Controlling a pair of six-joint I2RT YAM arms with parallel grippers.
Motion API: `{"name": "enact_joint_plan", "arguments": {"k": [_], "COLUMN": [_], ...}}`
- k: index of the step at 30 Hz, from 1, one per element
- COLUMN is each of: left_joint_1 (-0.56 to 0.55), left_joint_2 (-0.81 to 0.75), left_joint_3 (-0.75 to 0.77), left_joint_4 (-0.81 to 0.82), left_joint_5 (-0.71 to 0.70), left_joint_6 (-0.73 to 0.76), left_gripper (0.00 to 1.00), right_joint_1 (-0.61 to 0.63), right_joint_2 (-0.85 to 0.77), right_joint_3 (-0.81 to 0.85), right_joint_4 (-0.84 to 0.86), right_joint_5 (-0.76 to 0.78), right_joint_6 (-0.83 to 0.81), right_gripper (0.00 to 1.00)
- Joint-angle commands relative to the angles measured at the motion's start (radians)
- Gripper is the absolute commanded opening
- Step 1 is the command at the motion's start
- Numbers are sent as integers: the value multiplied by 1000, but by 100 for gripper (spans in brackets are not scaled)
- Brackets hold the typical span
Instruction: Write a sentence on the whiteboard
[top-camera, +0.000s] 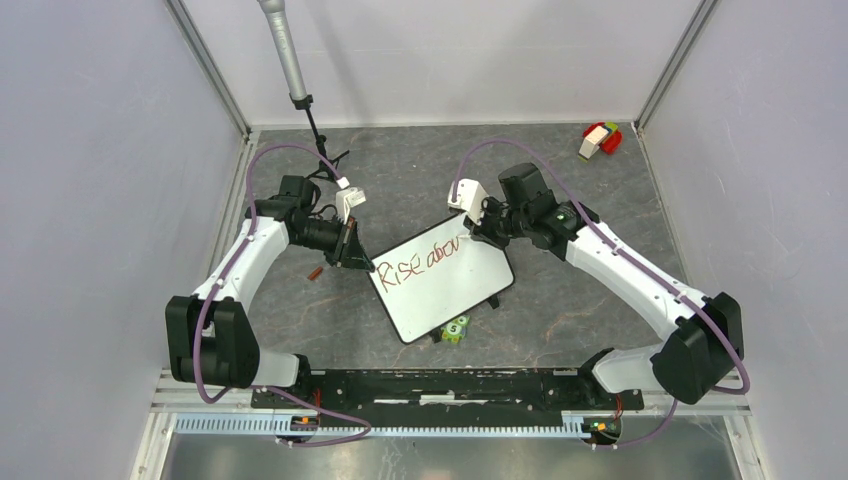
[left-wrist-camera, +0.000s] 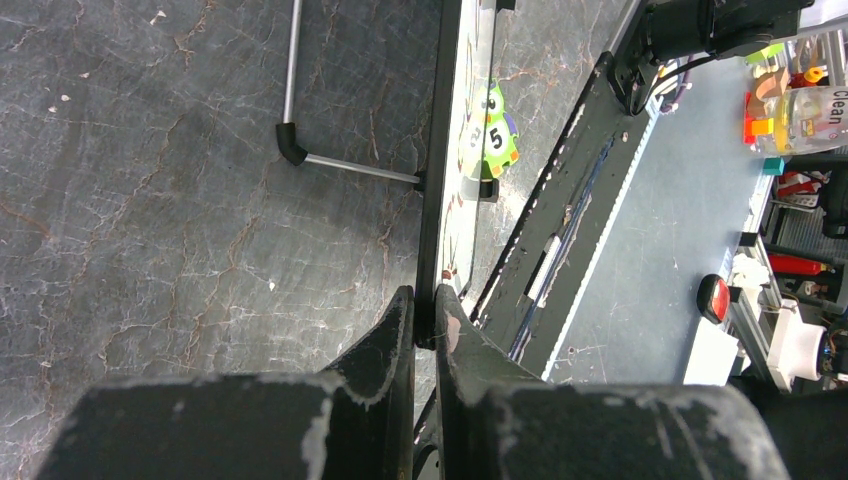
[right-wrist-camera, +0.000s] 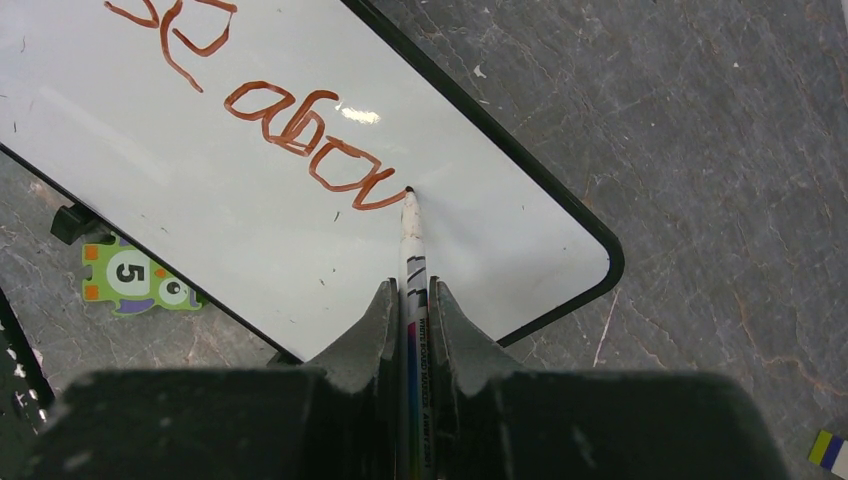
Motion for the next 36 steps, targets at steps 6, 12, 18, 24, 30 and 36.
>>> {"name": "enact_joint_plan", "arguments": {"k": [6,12,18,24,30,36], "left_joint_1": [-8,-8,-8,-8,-9,-8], "left_joint_2": [1,-1,-5,3,8,10], "left_joint_3": [19,19,19,18,18,17], "left_joint_4": [4,4,3,4,4,4], "left_joint_5": [-18,-17,-20,-21,-21,-26], "left_joint_6": [11,11,12,14,18,17], "left_gripper": [2,3,2,2,2,3], "right_joint_1": [-7,-7,-7,-7,-16,-56], "right_joint_2": [-53,-60,-43,-31,-25,-25], "right_joint_3": [12,-12,-40,-49,-56,-43], "right_joint_4": [-2,-1,16,33,38,20], "right_joint_5": [7,8,14,15,46,49], "right_joint_6": [-20,-19,-19,-21,-37,-64], "right_gripper": [0,0,0,0,0,0]}}
